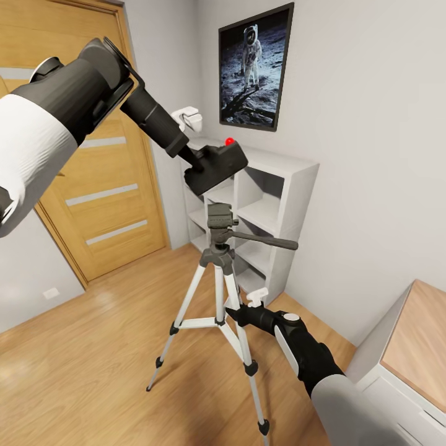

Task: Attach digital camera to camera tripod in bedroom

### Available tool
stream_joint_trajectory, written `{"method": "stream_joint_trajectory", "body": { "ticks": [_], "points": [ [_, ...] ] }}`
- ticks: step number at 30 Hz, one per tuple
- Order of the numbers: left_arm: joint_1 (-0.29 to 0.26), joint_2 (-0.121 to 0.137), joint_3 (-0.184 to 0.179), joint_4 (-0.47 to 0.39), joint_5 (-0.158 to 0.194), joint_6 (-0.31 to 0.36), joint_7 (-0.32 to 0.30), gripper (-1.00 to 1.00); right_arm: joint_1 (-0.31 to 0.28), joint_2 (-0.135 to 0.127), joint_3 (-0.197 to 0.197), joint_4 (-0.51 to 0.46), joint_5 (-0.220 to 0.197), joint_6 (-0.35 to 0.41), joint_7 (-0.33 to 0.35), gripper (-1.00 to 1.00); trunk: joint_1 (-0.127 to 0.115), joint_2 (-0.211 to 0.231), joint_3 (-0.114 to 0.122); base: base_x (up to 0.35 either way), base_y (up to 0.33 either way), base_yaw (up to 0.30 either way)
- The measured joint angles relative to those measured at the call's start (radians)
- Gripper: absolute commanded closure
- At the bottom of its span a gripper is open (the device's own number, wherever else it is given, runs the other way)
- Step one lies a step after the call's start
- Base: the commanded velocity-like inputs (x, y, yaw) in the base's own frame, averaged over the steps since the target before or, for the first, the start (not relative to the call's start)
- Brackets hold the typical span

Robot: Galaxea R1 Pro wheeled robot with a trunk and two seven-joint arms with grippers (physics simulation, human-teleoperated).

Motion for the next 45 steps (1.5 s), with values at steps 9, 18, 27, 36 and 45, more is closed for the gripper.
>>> {"method": "stream_joint_trajectory", "body": {
  "ticks": [9, 18, 27, 36, 45],
  "points": [
    [0.0, 0.002, 0.0, 0.02, 0.007, 0.007, -0.004, 1.0, 0.0, 0.0, 0.0, 0.0, -0.001, 0.0, 0.0, 1.0, 0.0, 0.0, 0.0, 0.0, 0.0, 0.0],
    [-0.001, 0.004, -0.001, 0.081, 0.004, 0.008, -0.008, 1.0, 0.0, 0.0, -0.001, 0.001, 0.0, -0.001, 0.001, 1.0, 0.0, 0.0, 0.0, 0.0, 0.0, 0.0],
    [-0.001, 0.003, -0.003, 0.084, 0.003, 0.005, -0.008, 1.0, 0.0, 0.0, 0.0, 0.0, 0.0, -0.001, 0.001, 1.0, 0.0, 0.0, 0.0, 0.0, 0.0, 0.0],
    [-0.001, -0.022, -0.011, 0.082, 0.001, 0.002, -0.007, 1.0, 0.0, 0.0, -0.001, 0.0, 0.0, -0.001, 0.001, 1.0, 0.0, 0.0, 0.0, 0.0, 0.0, 0.0],
    [-0.001, -0.028, -0.017, 0.084, -0.001, 0.001, -0.004, 1.0, 0.0, 0.0, 0.0, 0.0, 0.0, -0.001, 0.0, 1.0, 0.0, 0.0, 0.0, 0.0, 0.0, 0.0]
  ]
}}
